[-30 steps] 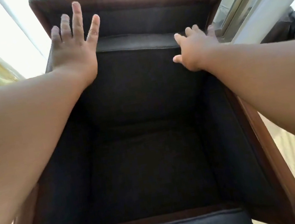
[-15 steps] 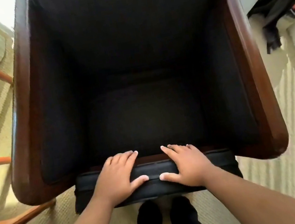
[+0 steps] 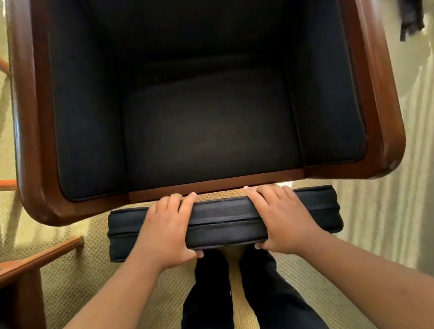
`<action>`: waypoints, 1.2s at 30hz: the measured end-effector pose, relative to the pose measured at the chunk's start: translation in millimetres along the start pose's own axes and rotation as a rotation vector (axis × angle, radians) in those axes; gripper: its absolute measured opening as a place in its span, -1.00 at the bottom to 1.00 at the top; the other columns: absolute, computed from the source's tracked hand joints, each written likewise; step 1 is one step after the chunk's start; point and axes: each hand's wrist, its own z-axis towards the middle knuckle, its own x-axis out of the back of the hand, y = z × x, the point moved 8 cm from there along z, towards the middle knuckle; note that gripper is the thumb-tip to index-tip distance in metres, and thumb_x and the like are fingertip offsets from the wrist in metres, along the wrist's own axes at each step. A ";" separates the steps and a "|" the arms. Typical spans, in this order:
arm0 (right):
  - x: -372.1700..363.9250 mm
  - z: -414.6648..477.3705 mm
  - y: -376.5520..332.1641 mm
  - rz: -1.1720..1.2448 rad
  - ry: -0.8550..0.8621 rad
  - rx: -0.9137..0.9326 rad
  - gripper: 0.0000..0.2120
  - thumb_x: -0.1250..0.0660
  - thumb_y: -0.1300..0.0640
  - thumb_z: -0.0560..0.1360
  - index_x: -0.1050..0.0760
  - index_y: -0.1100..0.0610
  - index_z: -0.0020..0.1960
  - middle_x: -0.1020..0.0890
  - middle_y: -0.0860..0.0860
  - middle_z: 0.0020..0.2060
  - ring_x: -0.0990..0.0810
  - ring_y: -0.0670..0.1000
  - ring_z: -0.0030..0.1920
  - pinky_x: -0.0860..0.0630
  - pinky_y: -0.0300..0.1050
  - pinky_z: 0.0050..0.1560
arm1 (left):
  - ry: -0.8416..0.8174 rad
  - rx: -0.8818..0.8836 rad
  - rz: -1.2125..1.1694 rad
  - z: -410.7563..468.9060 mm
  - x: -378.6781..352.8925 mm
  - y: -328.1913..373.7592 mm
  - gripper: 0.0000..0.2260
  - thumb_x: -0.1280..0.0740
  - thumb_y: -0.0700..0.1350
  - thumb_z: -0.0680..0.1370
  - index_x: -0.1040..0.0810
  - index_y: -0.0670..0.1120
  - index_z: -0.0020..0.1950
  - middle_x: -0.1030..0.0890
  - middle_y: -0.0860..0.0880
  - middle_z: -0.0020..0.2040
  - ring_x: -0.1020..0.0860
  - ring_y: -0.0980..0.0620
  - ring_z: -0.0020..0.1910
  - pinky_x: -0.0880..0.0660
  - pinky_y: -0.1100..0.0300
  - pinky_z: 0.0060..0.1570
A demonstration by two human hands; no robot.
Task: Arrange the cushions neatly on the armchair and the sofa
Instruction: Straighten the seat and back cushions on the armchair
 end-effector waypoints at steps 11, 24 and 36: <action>-0.7 10.5 0.6 -0.004 -0.114 -0.032 -0.18 -0.54 -0.18 0.24 -0.27 -0.04 0.38 -0.50 -0.03 0.21 -0.47 0.07 0.17 -0.40 0.06 0.27 | -0.107 -0.037 0.114 9.6 10.7 10.7 -0.18 -0.47 0.25 0.30 -0.26 -0.02 0.44 -0.48 -0.03 0.23 -0.49 -0.08 0.15 -0.43 0.02 0.23; 143.6 -45.7 -6.1 0.024 -0.034 0.052 -0.23 -0.45 -0.23 0.21 -0.30 -0.16 0.36 -0.47 -0.21 0.08 -0.46 -0.05 0.10 -0.39 -0.02 0.16 | 0.024 -0.177 0.003 -38.0 153.5 23.2 -0.32 -0.34 0.43 0.21 -0.41 0.08 0.20 -0.48 0.14 -0.06 -0.47 0.06 -0.16 -0.50 0.12 -0.13; 335.8 4.4 24.8 0.286 0.117 -0.022 -0.19 -0.59 0.17 0.16 -0.41 -0.23 0.33 -0.56 -0.19 0.07 -0.50 -0.03 0.12 -0.41 0.08 0.22 | 0.158 0.055 -0.366 8.6 251.4 -11.0 0.03 -0.09 0.69 0.08 -0.31 0.18 0.43 -0.53 -0.09 0.31 -0.49 -0.25 0.29 -0.43 -0.11 0.31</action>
